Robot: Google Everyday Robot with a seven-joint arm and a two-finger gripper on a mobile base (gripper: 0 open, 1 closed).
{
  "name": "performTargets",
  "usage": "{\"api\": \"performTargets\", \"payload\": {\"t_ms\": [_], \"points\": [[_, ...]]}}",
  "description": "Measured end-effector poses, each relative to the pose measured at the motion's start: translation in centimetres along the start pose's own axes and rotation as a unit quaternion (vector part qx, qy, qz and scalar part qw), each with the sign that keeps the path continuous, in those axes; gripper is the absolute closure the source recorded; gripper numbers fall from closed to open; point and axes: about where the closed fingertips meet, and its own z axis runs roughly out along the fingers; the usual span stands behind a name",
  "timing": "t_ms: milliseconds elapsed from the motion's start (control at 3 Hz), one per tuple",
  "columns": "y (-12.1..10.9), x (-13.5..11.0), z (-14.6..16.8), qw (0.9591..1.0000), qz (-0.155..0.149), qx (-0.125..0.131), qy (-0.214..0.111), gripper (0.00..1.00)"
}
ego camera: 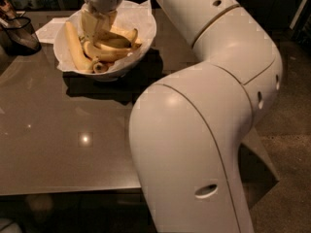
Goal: Pick banana from white bowl
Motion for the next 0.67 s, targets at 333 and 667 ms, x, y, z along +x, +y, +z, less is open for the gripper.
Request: {"api": "performTargets", "payload": {"t_ms": [333, 667], "points": [[0.8, -0.3, -1.3, 0.9989, -0.045, -0.005, -0.01, 1.0], [2.3, -0.5, -2.3, 0.9945, -0.101, -0.019, -0.016, 1.0]]}}
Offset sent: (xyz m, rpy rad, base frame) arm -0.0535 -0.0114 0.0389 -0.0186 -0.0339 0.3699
